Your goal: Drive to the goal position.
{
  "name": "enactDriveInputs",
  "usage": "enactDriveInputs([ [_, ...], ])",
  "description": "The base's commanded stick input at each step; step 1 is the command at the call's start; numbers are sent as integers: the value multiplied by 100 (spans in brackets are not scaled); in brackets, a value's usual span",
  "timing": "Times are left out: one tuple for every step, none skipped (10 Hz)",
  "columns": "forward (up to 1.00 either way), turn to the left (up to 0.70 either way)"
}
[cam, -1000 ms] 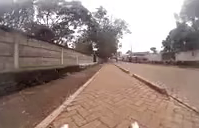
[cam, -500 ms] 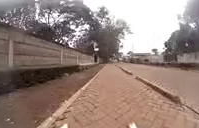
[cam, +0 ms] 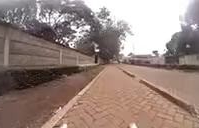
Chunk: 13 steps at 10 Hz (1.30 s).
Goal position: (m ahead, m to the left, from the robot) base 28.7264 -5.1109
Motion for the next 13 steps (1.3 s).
enactDriveInputs([
  [70,0],
  [70,0],
  [70,0],
  [70,0],
  [70,0],
  [70,0],
  [70,0],
  [70,0],
  [70,0],
  [70,-16],
  [70,-32],
  [70,-35],
  [70,-35],
])
